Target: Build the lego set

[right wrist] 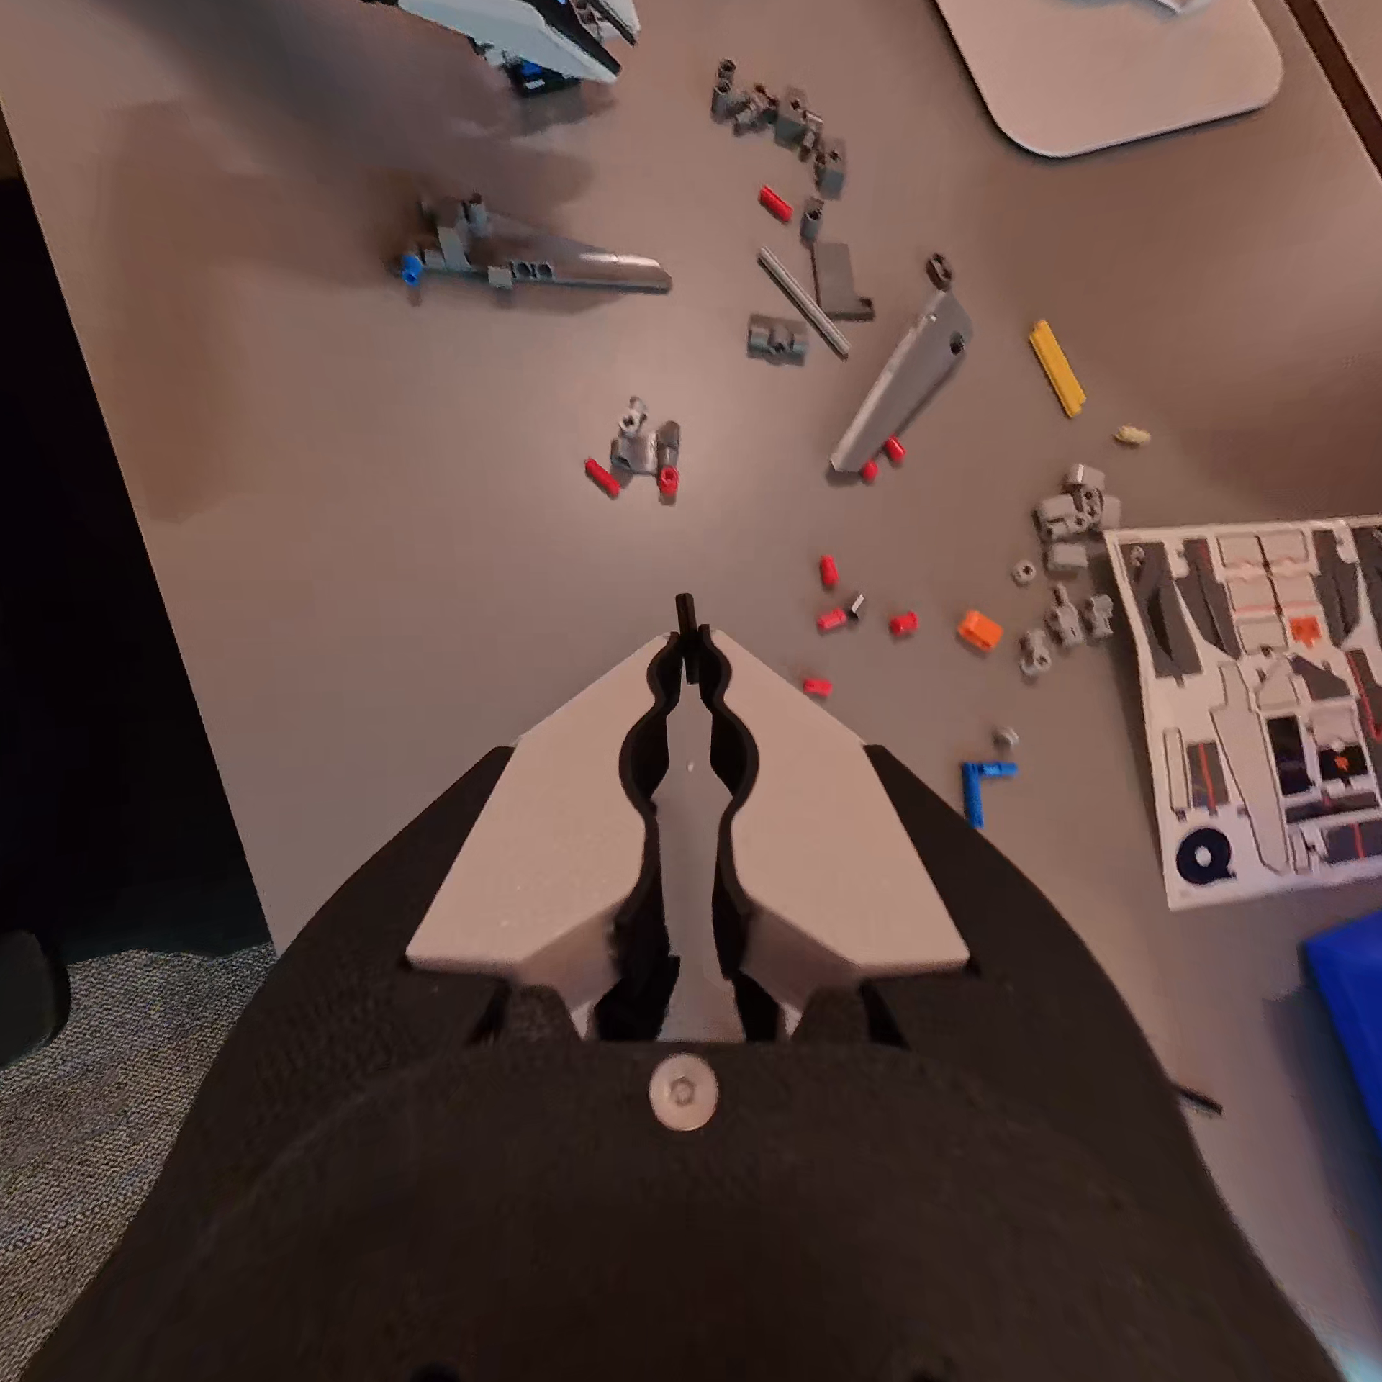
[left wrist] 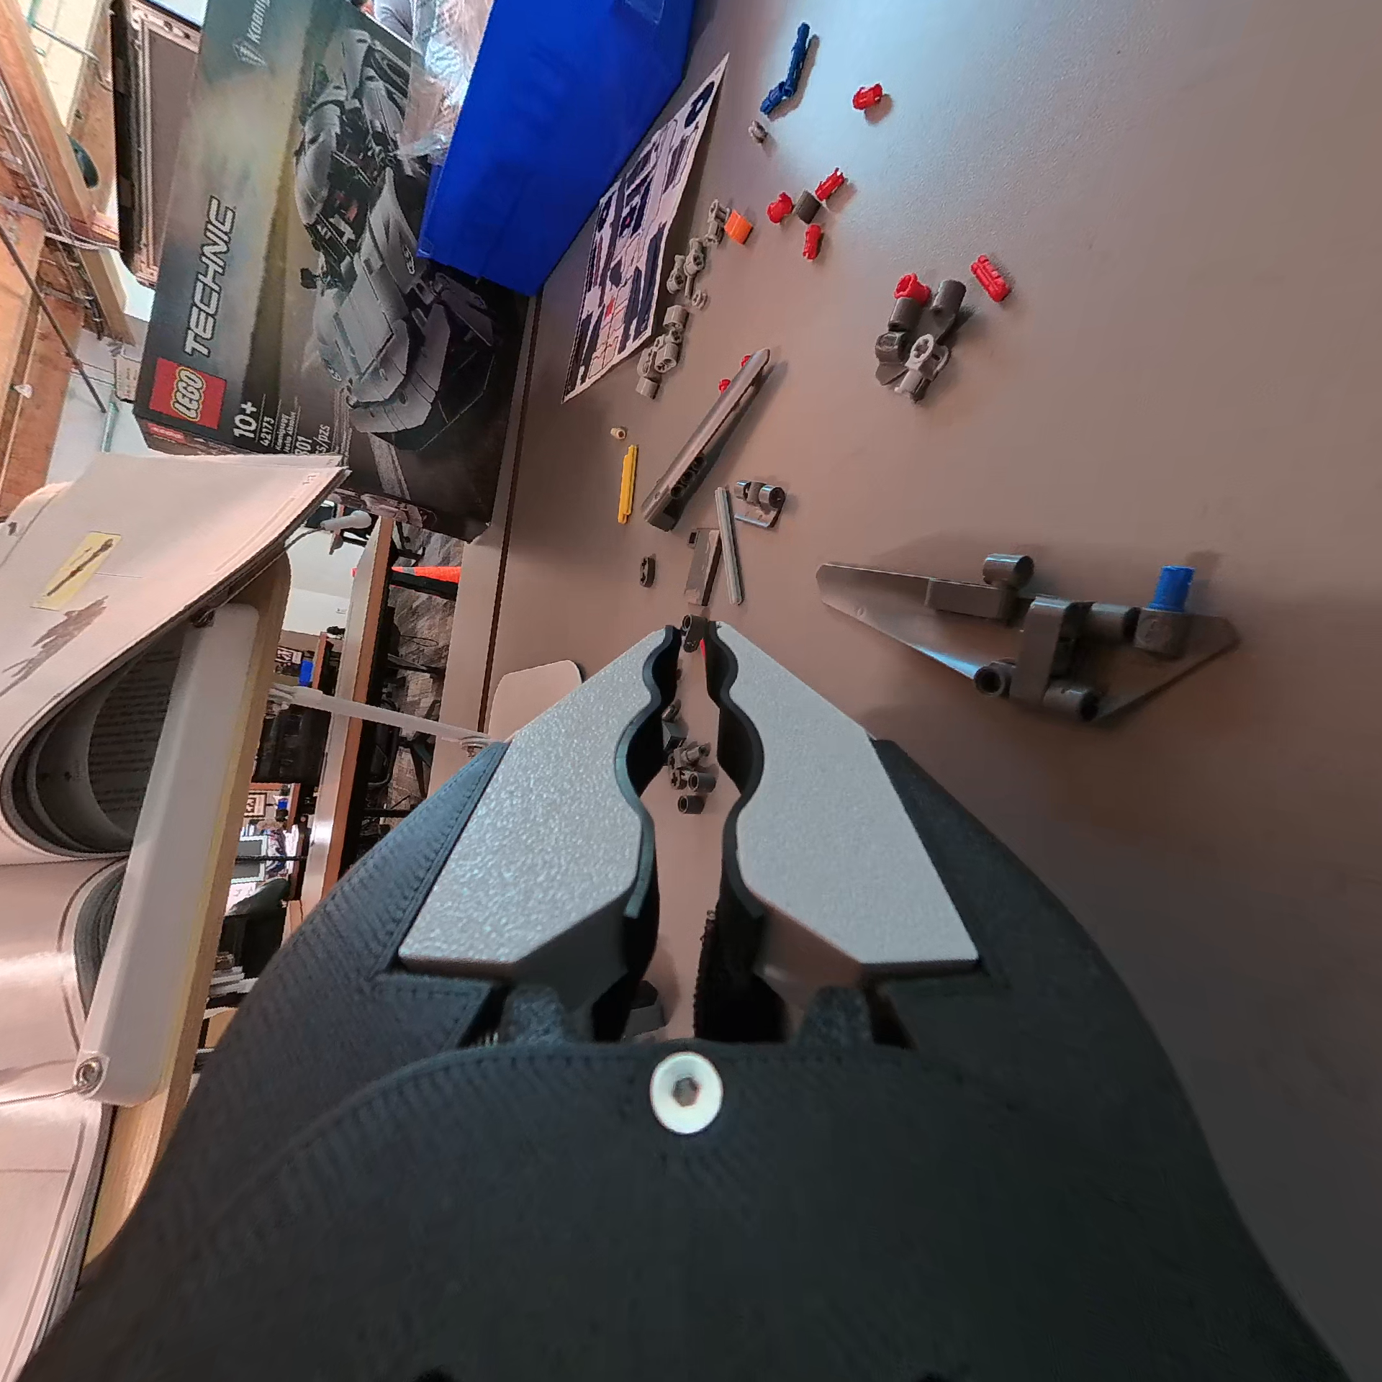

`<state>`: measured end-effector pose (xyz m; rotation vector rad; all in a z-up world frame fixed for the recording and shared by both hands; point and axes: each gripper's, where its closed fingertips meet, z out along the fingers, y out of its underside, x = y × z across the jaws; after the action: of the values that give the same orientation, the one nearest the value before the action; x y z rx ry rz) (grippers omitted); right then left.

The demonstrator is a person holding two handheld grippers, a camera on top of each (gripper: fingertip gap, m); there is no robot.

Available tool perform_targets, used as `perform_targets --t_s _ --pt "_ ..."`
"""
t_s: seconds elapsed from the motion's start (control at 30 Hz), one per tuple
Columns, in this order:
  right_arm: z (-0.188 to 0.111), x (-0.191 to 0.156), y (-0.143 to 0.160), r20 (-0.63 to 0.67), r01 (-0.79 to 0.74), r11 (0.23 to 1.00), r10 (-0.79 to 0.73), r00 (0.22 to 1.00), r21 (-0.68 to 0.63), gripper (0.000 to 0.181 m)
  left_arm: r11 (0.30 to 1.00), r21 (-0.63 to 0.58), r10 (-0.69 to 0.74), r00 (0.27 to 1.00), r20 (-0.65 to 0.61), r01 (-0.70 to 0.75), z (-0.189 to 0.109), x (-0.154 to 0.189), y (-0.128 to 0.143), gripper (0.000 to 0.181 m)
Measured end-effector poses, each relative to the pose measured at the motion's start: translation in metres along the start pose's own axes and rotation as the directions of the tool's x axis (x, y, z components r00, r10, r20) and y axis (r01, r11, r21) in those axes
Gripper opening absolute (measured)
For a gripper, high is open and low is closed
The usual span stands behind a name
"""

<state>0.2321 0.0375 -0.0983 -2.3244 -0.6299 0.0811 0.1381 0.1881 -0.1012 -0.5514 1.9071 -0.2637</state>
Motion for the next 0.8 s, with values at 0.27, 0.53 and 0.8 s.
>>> perform_targets --t_s 0.27,0.53,0.8 --pt "0.042 -0.011 -0.023 0.088 0.031 0.999 -0.033 0.996 0.026 0.001 1.000 0.002 -0.002 1.000 0.003 0.002 -0.001 -0.002 0.000 0.004" --pt "0.068 0.000 -0.060 0.138 0.049 0.993 -0.064 0.988 0.109 0.001 1.000 -0.003 -0.021 1.000 0.014 0.021 -0.002 -0.007 0.002 0.004" --pt "0.085 -0.002 -0.061 0.182 0.063 0.991 -0.084 0.980 0.119 0.001 0.999 0.004 -0.034 0.999 0.007 0.034 -0.005 -0.009 0.001 0.004"
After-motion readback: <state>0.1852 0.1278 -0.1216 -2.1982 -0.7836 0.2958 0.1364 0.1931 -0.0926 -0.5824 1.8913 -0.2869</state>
